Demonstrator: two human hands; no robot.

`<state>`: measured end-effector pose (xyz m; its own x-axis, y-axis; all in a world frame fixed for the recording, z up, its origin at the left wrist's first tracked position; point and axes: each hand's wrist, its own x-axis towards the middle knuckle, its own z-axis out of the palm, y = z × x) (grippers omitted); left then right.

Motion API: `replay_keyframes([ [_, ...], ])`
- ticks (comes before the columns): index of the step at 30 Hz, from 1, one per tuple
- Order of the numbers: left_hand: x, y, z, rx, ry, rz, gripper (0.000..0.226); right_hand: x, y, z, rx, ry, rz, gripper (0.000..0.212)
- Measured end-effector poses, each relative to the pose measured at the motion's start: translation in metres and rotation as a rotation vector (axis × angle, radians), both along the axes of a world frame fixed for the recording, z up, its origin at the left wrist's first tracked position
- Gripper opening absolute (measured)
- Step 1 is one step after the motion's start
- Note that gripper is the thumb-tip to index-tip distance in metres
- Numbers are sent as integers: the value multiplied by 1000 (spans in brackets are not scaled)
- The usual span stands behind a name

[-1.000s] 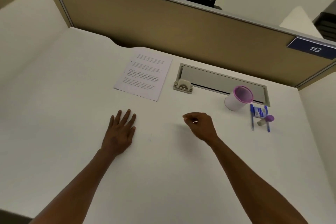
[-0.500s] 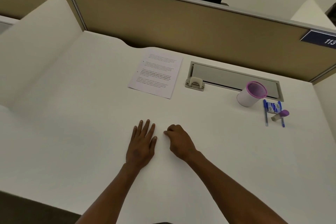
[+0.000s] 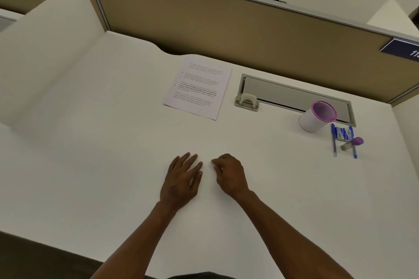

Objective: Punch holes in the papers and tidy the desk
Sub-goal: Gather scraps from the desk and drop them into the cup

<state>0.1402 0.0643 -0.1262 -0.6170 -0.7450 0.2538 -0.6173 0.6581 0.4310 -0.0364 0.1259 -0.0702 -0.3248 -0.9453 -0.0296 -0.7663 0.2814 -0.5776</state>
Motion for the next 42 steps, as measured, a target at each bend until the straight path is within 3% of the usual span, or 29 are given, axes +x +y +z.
replay_keyframes([
  [7,1,0,-1,-7,-87,-52,44,12,6,-6,-13,100,-12,23],
  [13,10,6,-2,69,-69,-48,48,3,7,-4,-69,8,-79,31],
  [18,8,13,2,66,-109,-24,49,3,4,-8,27,93,49,29],
  [28,7,14,2,83,-192,88,65,-11,-16,2,118,48,203,27],
  [33,6,14,-1,85,-189,95,65,-2,-10,-5,42,141,167,14],
  [42,7,14,4,106,-213,92,64,9,-14,-7,67,416,193,12],
])
